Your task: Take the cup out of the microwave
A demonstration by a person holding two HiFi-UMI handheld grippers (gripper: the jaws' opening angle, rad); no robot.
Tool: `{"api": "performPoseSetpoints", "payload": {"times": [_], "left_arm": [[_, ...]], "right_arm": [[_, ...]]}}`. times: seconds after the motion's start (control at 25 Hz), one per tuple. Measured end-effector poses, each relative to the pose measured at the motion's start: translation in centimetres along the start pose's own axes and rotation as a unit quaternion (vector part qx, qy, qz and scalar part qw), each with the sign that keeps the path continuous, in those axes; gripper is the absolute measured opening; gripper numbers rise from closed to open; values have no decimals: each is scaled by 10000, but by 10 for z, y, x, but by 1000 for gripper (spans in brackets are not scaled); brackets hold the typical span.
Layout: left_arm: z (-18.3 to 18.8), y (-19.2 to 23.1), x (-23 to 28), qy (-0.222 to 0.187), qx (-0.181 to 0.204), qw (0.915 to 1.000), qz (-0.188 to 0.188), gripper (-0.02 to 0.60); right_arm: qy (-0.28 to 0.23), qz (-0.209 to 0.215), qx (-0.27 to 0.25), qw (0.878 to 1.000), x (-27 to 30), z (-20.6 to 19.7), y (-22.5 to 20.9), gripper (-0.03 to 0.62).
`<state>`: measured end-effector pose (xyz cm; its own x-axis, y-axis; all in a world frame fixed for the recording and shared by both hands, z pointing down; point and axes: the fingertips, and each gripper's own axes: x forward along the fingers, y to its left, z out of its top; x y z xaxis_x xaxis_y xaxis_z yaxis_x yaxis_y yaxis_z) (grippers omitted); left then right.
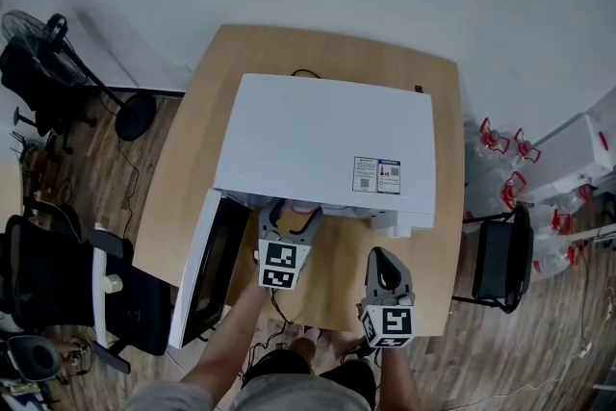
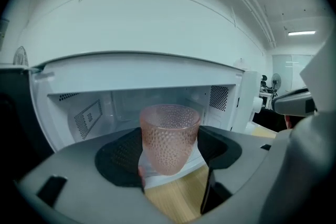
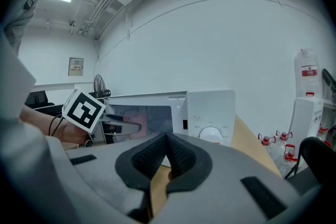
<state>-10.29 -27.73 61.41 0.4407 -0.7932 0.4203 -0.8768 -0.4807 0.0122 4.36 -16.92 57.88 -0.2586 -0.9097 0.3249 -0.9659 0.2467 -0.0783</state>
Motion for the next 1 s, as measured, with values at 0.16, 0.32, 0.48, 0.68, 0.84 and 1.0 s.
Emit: {"api": "performPoseSetpoints", "payload": {"times": [0.16,0.32,0.48,0.68,0.84,1.0], "left_arm": [[0,-4,-17,-8,-20,10000,28,345],[0,-8,-34,-32,-11,10000,63,345],[-2,-11,-52,-47,-57,9999,123,345],[0,-14,-78,-101,-78,9997,205,345],[6,-15,-100,-185,-90,9994,271,345],[12,-16,-124,-271,-92,9991,316,345]], "right_arm": [[-77,53,-74,9999,-8,6,3,17],[-149,97,-128,9998,-16,13,7,17],[-242,162,-202,9994,-24,19,11,17],[-360,219,-291,9987,-33,30,16,17],[-456,294,-365,9979,-39,39,23,17],[-561,344,-432,9969,-47,49,30,17]]}}
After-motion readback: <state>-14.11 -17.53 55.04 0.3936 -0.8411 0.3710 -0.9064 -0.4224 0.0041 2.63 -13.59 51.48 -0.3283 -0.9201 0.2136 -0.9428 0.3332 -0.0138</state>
